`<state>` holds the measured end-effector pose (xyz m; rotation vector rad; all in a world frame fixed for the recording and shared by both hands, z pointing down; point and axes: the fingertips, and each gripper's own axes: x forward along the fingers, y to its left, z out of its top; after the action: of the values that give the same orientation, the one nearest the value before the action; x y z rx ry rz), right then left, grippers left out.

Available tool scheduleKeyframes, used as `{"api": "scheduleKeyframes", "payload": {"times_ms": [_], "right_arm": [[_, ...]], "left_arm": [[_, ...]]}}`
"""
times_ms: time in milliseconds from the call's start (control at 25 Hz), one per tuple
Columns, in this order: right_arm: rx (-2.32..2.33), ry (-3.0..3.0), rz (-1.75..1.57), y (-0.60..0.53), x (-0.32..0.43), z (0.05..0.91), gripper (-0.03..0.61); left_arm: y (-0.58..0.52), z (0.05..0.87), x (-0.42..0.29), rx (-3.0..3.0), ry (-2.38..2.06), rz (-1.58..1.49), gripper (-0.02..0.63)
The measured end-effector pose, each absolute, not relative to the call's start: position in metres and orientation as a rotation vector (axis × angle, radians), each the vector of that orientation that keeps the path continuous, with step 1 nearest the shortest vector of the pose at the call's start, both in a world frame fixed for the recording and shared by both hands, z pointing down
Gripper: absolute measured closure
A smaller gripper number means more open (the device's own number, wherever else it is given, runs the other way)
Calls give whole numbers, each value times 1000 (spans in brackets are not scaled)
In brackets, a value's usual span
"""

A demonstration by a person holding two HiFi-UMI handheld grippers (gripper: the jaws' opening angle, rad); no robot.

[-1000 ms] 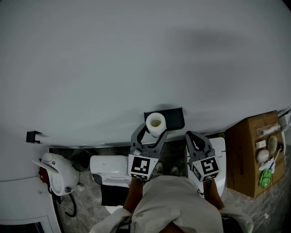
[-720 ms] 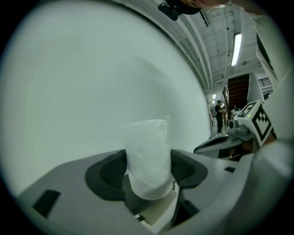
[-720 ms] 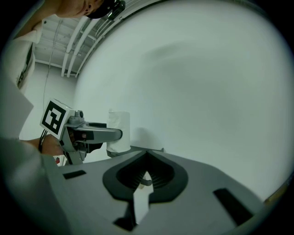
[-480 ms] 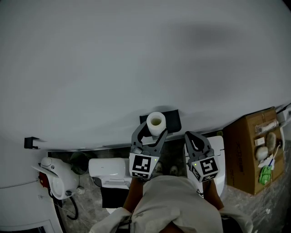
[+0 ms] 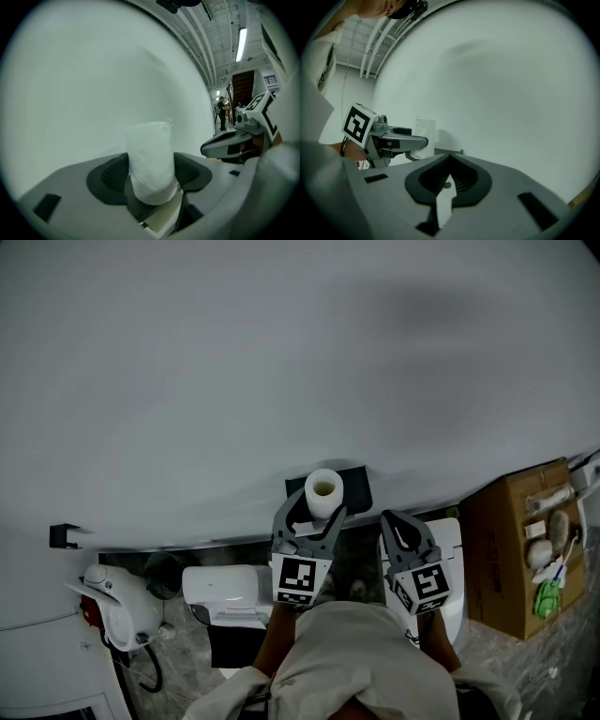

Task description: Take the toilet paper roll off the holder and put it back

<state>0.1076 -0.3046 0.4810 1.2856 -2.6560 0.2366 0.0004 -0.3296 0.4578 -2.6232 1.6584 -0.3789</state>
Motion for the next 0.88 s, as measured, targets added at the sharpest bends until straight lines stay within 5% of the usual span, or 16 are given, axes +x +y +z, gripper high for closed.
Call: {"api": "scheduleKeyframes", "payload": {"times_ms": [880], "right_arm": [[1279, -2665, 226, -296, 112, 477, 581]], "left_arm": [[-325, 454, -3, -2560, 1688, -432, 276]]}}
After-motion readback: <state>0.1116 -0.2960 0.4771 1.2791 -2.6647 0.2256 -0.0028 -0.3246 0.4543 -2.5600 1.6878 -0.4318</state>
